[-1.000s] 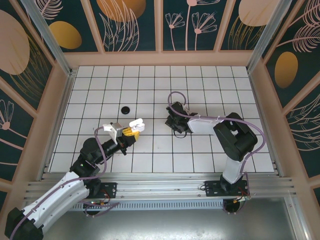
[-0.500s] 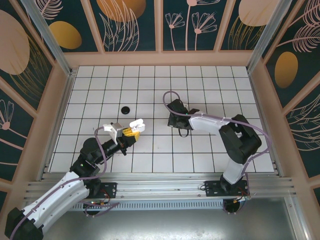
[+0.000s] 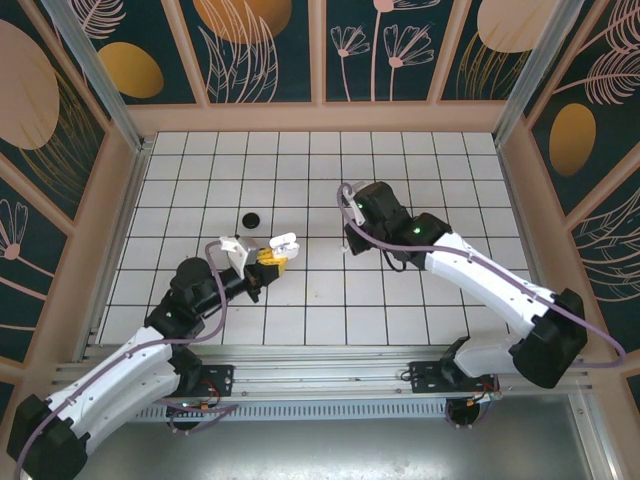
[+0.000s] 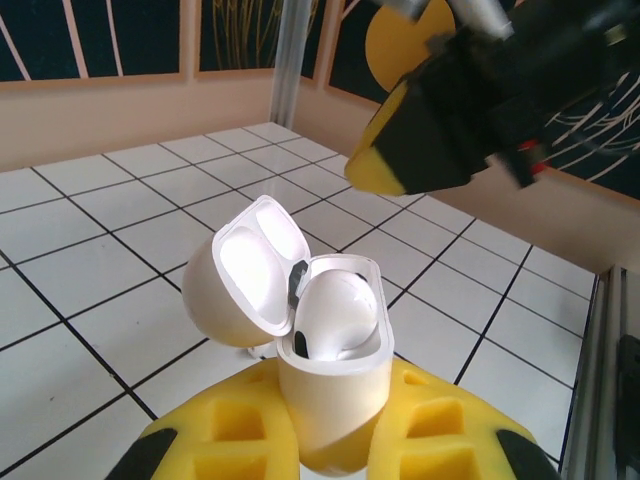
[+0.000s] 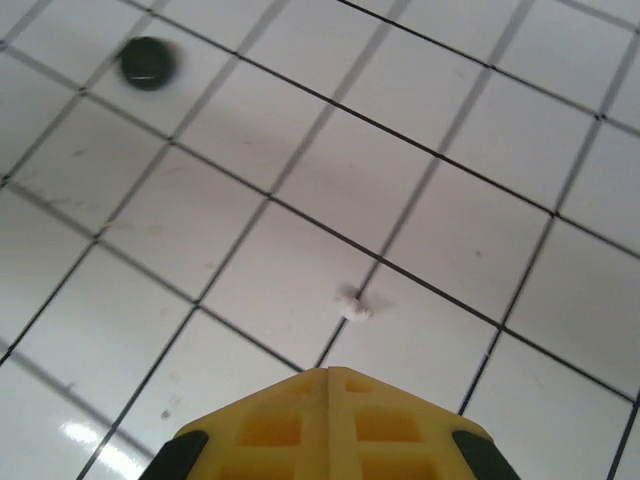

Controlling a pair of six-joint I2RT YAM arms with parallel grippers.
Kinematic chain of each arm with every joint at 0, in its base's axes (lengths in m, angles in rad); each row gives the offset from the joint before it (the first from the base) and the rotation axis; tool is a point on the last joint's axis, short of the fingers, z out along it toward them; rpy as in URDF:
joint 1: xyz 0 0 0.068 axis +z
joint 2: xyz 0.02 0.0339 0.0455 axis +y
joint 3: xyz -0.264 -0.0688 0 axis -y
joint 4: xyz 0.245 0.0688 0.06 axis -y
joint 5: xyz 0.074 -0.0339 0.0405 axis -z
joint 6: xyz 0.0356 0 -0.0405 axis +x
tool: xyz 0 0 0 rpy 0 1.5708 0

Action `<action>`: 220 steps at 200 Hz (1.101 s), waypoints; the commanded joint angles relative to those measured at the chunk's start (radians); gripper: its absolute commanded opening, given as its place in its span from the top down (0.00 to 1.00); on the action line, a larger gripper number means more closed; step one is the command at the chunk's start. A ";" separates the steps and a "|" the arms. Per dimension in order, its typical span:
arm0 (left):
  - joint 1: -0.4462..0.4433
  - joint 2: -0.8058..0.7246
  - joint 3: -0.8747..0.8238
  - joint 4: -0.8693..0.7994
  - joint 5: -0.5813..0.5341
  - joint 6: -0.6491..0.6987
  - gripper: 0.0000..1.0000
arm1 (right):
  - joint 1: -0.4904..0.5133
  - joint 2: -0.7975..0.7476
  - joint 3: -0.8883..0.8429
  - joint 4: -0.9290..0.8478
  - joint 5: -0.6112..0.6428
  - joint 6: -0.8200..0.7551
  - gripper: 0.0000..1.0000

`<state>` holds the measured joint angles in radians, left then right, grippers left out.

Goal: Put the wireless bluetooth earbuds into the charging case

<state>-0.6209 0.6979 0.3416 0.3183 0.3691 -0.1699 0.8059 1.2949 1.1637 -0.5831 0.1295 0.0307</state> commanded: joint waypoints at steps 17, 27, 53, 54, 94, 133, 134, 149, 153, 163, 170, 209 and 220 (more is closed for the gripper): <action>0.001 0.033 0.072 -0.069 0.018 0.066 1.00 | 0.031 -0.046 0.076 -0.100 0.071 -0.033 0.99; 0.001 0.029 0.072 -0.074 0.014 0.066 1.00 | 0.007 -0.045 0.067 -0.089 0.047 0.056 0.97; 0.001 0.010 0.061 -0.078 -0.005 0.051 1.00 | -0.011 -0.055 -0.065 0.057 -0.122 0.244 0.84; 0.000 0.009 0.061 -0.078 -0.005 0.050 1.00 | -0.011 -0.055 -0.071 0.063 -0.130 0.245 0.83; 0.000 -0.004 0.054 -0.100 0.004 0.032 1.00 | -0.082 0.026 -0.204 0.145 -0.207 0.211 0.71; 0.001 -0.012 0.018 -0.056 0.009 -0.005 1.00 | -0.216 0.115 -0.306 0.280 -0.366 0.130 0.60; 0.001 -0.012 0.018 -0.054 0.010 -0.007 1.00 | -0.220 0.115 -0.308 0.285 -0.370 0.130 0.60; 0.001 -0.006 0.010 -0.034 0.017 -0.024 1.00 | -0.252 0.153 -0.313 0.319 -0.424 0.127 0.57; 0.001 -0.004 0.010 -0.033 0.019 -0.026 1.00 | -0.254 0.164 -0.308 0.320 -0.430 0.127 0.56; 0.001 0.002 0.010 -0.034 0.022 -0.028 1.00 | -0.253 0.198 -0.286 0.315 -0.433 0.128 0.55; 0.001 0.004 0.010 -0.035 0.022 -0.028 1.00 | -0.252 0.224 -0.270 0.311 -0.435 0.130 0.55; 0.001 0.011 -0.002 -0.026 0.020 -0.029 1.00 | -0.236 0.361 -0.178 0.258 -0.373 0.170 0.48; 0.000 0.012 -0.008 -0.019 0.020 -0.031 1.00 | -0.219 0.395 -0.152 0.235 -0.332 0.177 0.49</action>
<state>-0.6209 0.7090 0.3473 0.2382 0.3706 -0.1856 0.5575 1.6344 0.9455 -0.3202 -0.2546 0.1902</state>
